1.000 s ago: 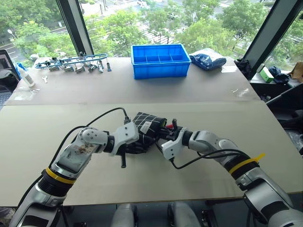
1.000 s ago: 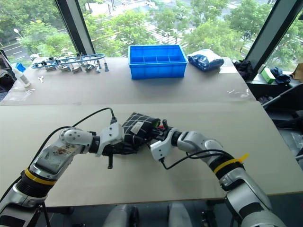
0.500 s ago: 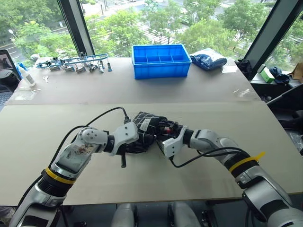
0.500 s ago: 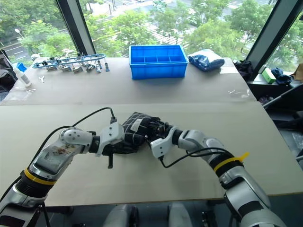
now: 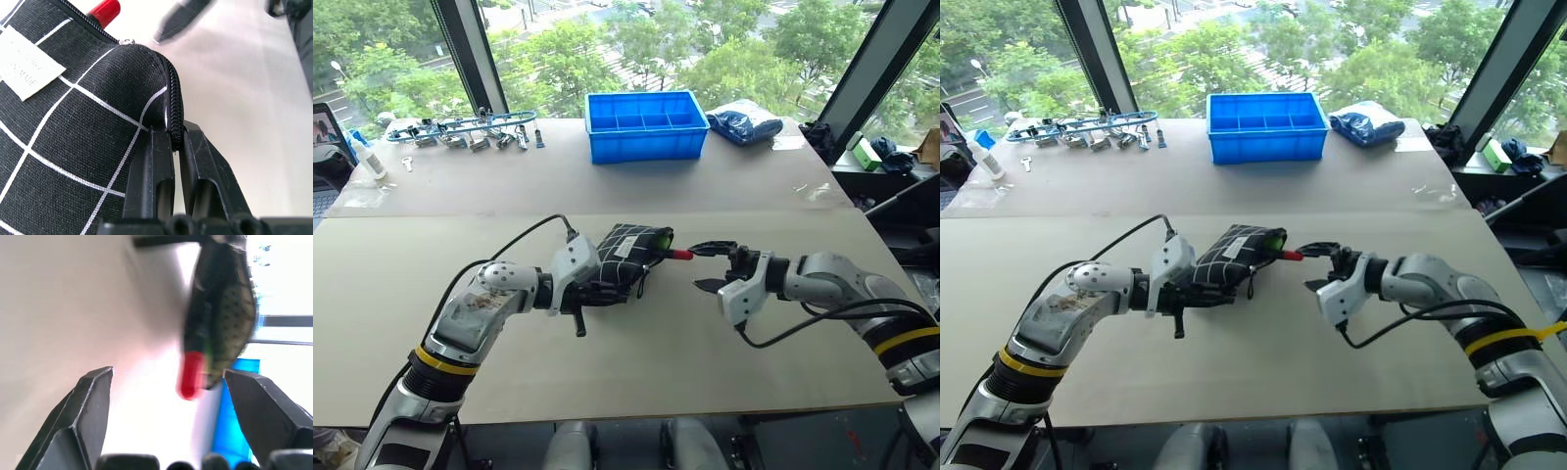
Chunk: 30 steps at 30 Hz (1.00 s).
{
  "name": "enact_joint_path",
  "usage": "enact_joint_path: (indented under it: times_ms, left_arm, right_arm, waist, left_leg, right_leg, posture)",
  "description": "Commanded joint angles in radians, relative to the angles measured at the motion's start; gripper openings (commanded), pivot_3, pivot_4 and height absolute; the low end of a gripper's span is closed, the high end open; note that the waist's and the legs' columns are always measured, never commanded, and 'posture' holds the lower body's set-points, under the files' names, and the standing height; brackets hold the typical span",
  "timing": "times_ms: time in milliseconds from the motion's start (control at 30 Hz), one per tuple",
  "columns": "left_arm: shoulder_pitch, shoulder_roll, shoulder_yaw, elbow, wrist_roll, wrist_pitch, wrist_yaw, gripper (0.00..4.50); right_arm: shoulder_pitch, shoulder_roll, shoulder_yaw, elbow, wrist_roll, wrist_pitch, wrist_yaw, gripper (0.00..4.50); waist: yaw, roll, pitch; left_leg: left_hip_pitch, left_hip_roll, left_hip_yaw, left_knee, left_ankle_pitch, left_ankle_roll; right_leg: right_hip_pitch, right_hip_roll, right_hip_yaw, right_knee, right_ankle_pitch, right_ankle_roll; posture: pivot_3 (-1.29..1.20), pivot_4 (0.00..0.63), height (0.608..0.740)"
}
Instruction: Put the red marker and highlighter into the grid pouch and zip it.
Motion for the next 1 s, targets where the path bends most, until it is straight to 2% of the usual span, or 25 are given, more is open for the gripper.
enact_joint_path:
  times_ms: [33, 100, 200, 300, 533, 667, 733, 833, 867, 967, 1000]
  left_arm:
    - [-0.027, -0.04, 0.061, -0.021, -0.079, 0.032, 0.022, 0.0]
    - [-0.029, -0.063, 0.083, -0.025, -0.109, 0.04, 0.032, 0.0]
    - [-0.028, -0.087, 0.108, -0.029, -0.144, 0.046, 0.051, 0.0]
    - [-0.029, -0.106, 0.137, -0.038, -0.194, 0.057, 0.064, 0.0]
    - [-0.024, -0.176, 0.297, -0.057, -0.429, 0.118, 0.095, 0.0]
    - [0.048, -0.108, 0.267, -0.052, -0.4, 0.075, 0.023, 0.0]
    - [0.112, -0.039, 0.197, -0.04, -0.297, -0.03, -0.055, 0.0]
    - [0.202, 0.065, 0.084, 0.042, -0.118, -0.222, -0.142, 0.0]
    - [0.22, 0.087, 0.06, 0.074, -0.072, -0.274, -0.158, 0.0]
    - [0.216, 0.088, 0.065, 0.126, -0.061, -0.3, -0.155, 0.0]
    - [0.211, 0.085, 0.071, 0.134, -0.064, -0.301, -0.154, 0.0]
  right_arm:
    - [0.025, -0.003, -0.105, -0.04, 0.107, 0.165, 0.054, 3.99]
    - [0.045, 0.042, -0.162, -0.029, 0.169, 0.321, 0.045, 3.99]
    - [0.079, 0.096, -0.224, -0.025, 0.237, 0.451, 0.045, 3.99]
    - [0.111, 0.122, -0.268, -0.055, 0.273, 0.53, 0.061, 3.99]
    - [0.121, 0.145, -0.347, -0.072, 0.347, 0.658, 0.099, 3.99]
    - [0.103, 0.163, -0.38, -0.103, 0.395, 0.735, 0.124, 3.99]
    - [0.104, 0.169, -0.385, -0.13, 0.413, 0.759, 0.145, 3.99]
    - [0.103, 0.175, -0.392, -0.176, 0.438, 0.801, 0.171, 3.34]
    - [0.102, 0.175, -0.394, -0.191, 0.445, 0.816, 0.177, 2.94]
    - [0.108, 0.174, -0.408, -0.247, 0.488, 0.868, 0.209, 1.84]
    - [0.111, 0.173, -0.413, -0.26, 0.499, 0.882, 0.216, 1.62]
  waist:
    - [-0.001, 0.0, 0.0]
    - [0.0, 0.0, 0.0]
    - [0.002, 0.0, 0.0]
    - [0.005, 0.0, 0.0]
    - [0.006, 0.0, 0.0]
    - [0.001, 0.0, 0.0]
    - [-0.001, 0.0, 0.0]
    - [0.001, 0.0, 0.0]
    - [0.002, 0.0, 0.0]
    - [0.008, 0.0, 0.0]
    - [0.011, 0.0, 0.0]
  left_leg:
    - [0.0, 0.0, 0.0, 0.0, 0.0, 0.0]
    - [0.001, 0.0, 0.0, 0.0, 0.0, 0.0]
    - [0.001, 0.0, 0.0, 0.0, 0.0, 0.0]
    - [0.0, 0.0, 0.0, 0.0, 0.0, 0.0]
    - [-0.001, -0.001, 0.0, 0.003, -0.001, 0.001]
    - [0.0, 0.0, -0.001, 0.003, -0.001, 0.001]
    - [0.0, 0.0, 0.0, 0.003, -0.001, 0.001]
    - [0.001, 0.001, 0.001, 0.002, -0.001, 0.001]
    - [0.001, 0.001, 0.002, 0.002, -0.001, 0.001]
    - [0.0, 0.001, 0.002, 0.002, -0.001, 0.002]
    - [-0.001, 0.001, 0.002, 0.002, -0.002, 0.002]
  right_leg:
    - [0.0, 0.0, 0.001, 0.0, 0.0, 0.0]
    - [0.0, 0.0, 0.002, 0.001, 0.0, 0.001]
    - [0.0, 0.0, 0.002, 0.001, 0.0, 0.0]
    - [0.0, 0.0, 0.002, 0.0, 0.0, 0.0]
    - [0.0, 0.0, 0.003, 0.0, 0.0, 0.001]
    - [0.0, 0.002, 0.004, 0.0, 0.0, 0.001]
    - [0.0, 0.003, 0.006, 0.0, 0.0, 0.001]
    - [0.0, 0.005, 0.008, -0.001, 0.0, 0.001]
    - [0.0, 0.007, 0.01, -0.001, 0.0, 0.001]
    - [0.0, 0.007, 0.012, -0.001, 0.0, 0.001]
    - [-0.001, 0.007, 0.012, -0.001, 0.0, 0.001]
  posture:
    - [0.0, 0.15, 0.74]
    - [0.0, 0.15, 0.74]
    - [0.0, 0.15, 0.74]
    - [0.0, 0.15, 0.74]
    - [0.0, 0.15, 0.74]
    - [0.0, 0.15, 0.74]
    - [0.0, 0.15, 0.74]
    - [0.0, 0.15, 0.74]
    - [0.0, 0.15, 0.74]
    - [0.0, 0.15, 0.74]
    - [0.0, 0.15, 0.74]
